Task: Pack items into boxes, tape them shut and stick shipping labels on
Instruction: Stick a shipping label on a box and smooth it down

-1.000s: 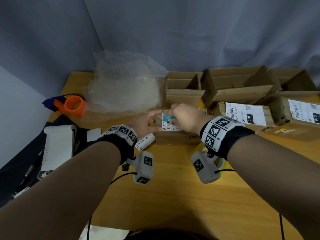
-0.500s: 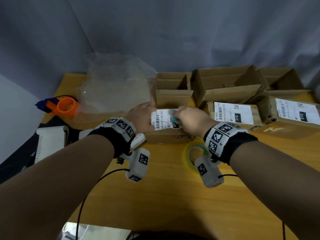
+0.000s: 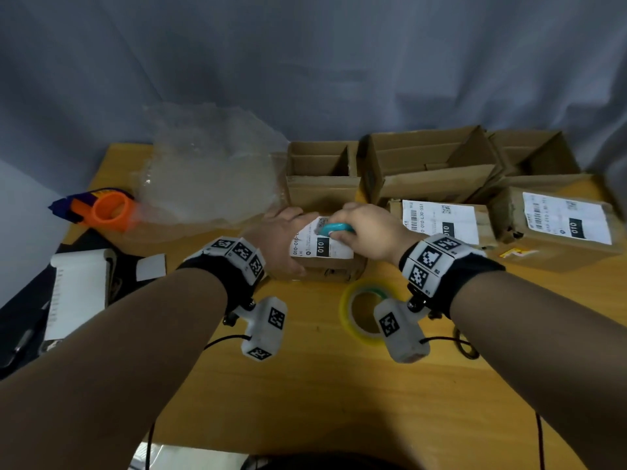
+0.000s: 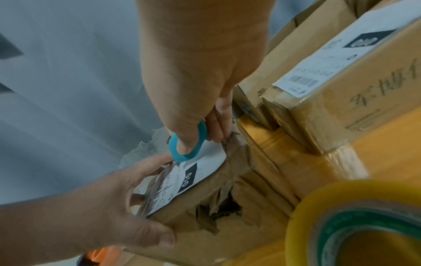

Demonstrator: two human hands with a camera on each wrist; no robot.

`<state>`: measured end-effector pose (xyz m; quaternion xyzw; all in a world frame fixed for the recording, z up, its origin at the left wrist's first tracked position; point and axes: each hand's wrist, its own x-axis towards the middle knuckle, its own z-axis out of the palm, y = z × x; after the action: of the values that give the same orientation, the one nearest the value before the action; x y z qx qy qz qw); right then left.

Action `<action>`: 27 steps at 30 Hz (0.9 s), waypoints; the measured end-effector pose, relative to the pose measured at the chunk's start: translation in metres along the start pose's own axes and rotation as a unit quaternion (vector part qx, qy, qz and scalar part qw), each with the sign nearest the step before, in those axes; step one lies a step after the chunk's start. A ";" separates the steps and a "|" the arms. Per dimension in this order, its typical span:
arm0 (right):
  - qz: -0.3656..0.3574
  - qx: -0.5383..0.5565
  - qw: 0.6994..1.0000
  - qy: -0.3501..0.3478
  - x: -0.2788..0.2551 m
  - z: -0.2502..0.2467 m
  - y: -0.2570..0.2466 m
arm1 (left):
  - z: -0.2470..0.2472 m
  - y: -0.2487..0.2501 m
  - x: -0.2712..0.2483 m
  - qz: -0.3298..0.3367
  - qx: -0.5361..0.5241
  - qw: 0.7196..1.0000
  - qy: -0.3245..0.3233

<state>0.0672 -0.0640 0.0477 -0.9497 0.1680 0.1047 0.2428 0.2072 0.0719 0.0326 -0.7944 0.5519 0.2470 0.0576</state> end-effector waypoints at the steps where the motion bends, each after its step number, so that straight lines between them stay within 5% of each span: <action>1: 0.004 0.013 1.000 0.004 -0.003 0.003 0.000 | -0.001 -0.002 -0.001 0.009 0.004 1.000 -0.004; 8: -0.014 0.003 1.000 -0.002 -0.004 0.023 -0.016 | -0.010 -0.007 -0.016 0.021 0.033 0.998 -0.044; 27: -0.006 -0.185 0.982 -0.046 -0.028 0.001 -0.003 | 0.010 0.030 -0.003 0.012 -0.025 1.000 0.014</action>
<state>0.0422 -0.0536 0.0557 -0.9734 0.1283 0.1760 0.0712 0.1762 0.0668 0.0306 -0.7925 0.5557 0.2500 0.0272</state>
